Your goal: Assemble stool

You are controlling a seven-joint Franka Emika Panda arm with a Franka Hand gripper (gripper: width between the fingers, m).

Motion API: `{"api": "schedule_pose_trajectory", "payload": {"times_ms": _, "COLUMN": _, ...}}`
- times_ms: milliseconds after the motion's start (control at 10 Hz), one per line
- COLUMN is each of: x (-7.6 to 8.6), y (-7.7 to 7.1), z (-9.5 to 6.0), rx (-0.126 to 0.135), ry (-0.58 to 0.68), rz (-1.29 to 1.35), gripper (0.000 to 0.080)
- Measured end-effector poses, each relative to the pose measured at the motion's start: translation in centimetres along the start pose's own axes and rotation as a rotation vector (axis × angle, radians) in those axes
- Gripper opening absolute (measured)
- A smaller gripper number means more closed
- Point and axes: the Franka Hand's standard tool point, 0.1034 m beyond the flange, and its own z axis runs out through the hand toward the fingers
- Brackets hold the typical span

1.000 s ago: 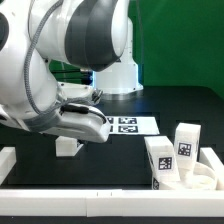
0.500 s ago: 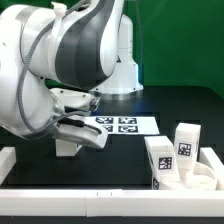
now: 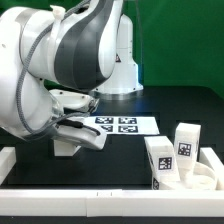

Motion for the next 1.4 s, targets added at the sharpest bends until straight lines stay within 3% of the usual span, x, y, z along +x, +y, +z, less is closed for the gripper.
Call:
{"api": "schedule_pose_trajectory", "payload": {"times_ms": 100, "x": 0.0, "y": -0.2, "z": -0.6, "rx": 0.0, "ry": 0.022, "rz": -0.004, "gripper": 0.0323}}
{"api": "schedule_pose_trajectory", "payload": {"times_ms": 200, "x": -0.6, "y": -0.8, "z": -2.6, "rx": 0.003, "ry": 0.058, "rz": -0.02, "gripper": 0.0323}}
{"api": "schedule_pose_trajectory", "payload": {"times_ms": 400, "x": -2.6, "y": -3.2, "z": -9.0, "rx": 0.014, "ry": 0.257, "rz": -0.078, "gripper": 0.0323}}
{"api": "schedule_pose_trajectory", "payload": {"times_ms": 500, "x": -3.7, "y": -3.9, "z": -10.8, "rx": 0.017, "ry": 0.33, "rz": -0.104, "gripper": 0.0323}}
{"api": "schedule_pose_trajectory", "payload": {"times_ms": 900, "x": -3.4, "y": -4.5, "z": -11.6, "rx": 0.023, "ry": 0.594, "rz": -0.118, "gripper": 0.0324}}
{"api": "schedule_pose_trajectory", "payload": {"times_ms": 1000, "x": -4.4, "y": -6.4, "z": -13.5, "rx": 0.044, "ry": 0.655, "rz": -0.108, "gripper": 0.0324}}
{"api": "schedule_pose_trajectory", "payload": {"times_ms": 1100, "x": -6.1, "y": -9.2, "z": -16.5, "rx": 0.075, "ry": 0.781, "rz": -0.126, "gripper": 0.0324}}
{"api": "schedule_pose_trajectory", "payload": {"times_ms": 1200, "x": -8.0, "y": -12.1, "z": -18.1, "rx": 0.126, "ry": 0.891, "rz": -0.091, "gripper": 0.0324}}
{"api": "schedule_pose_trajectory", "payload": {"times_ms": 1300, "x": -8.7, "y": -12.8, "z": -17.4, "rx": 0.131, "ry": 0.933, "rz": -0.106, "gripper": 0.0324}}
{"api": "schedule_pose_trajectory", "payload": {"times_ms": 1400, "x": -8.2, "y": -12.7, "z": -17.6, "rx": 0.14, "ry": 1.019, "rz": -0.102, "gripper": 0.0324}}
